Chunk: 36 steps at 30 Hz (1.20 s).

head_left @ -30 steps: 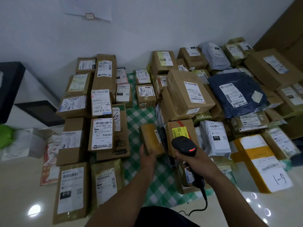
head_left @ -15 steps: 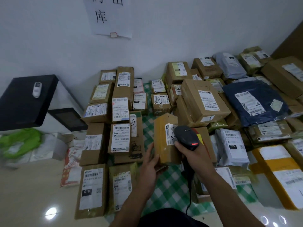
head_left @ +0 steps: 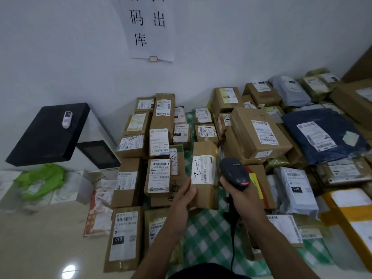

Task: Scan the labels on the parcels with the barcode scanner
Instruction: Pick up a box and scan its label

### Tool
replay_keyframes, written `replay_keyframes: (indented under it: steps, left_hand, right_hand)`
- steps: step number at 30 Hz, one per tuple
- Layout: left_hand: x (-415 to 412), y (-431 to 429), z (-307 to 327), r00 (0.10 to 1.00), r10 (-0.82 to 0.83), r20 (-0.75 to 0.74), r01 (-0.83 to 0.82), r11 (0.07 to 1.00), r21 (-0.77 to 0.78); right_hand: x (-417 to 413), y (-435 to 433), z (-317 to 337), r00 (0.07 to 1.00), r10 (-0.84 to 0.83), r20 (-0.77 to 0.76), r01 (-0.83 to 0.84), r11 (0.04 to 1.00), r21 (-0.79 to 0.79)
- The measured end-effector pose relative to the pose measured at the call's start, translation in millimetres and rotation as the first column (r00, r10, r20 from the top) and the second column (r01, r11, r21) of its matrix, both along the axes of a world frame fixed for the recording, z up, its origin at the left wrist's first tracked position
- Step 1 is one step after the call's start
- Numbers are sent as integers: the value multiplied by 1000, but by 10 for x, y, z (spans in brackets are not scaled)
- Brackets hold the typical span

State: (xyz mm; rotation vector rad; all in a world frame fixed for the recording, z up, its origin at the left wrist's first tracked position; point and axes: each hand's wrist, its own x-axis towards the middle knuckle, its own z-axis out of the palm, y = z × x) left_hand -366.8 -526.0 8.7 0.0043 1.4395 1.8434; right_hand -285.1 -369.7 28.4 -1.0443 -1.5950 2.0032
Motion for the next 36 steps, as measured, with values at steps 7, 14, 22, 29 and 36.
replay_keyframes:
  steps: [7, 14, 22, 29, 36]
  left_hand:
    - [71, 35, 78, 962, -51, -268, 20, 993, -116]
    - [3, 27, 188, 861, -106, -497, -71, 943, -325]
    - [-440, 37, 235, 764, -65, -642, -239, 896, -374]
    - [-669, 141, 258, 650, -156, -744, -240, 887, -395]
    - [-692, 170, 266, 566, -243, -788, -278, 843, -460]
  right_hand:
    - [29, -39, 7, 999, 53, 2, -52, 989, 138]
    - [66, -19, 53, 996, 54, 64, -66, 978, 197]
    - [186, 128, 226, 931, 277, 240, -344, 885, 315]
    - [160, 143, 416, 878, 354, 321, -459, 815, 354]
    - [114, 117, 517, 834, 403, 376, -529, 777, 342]
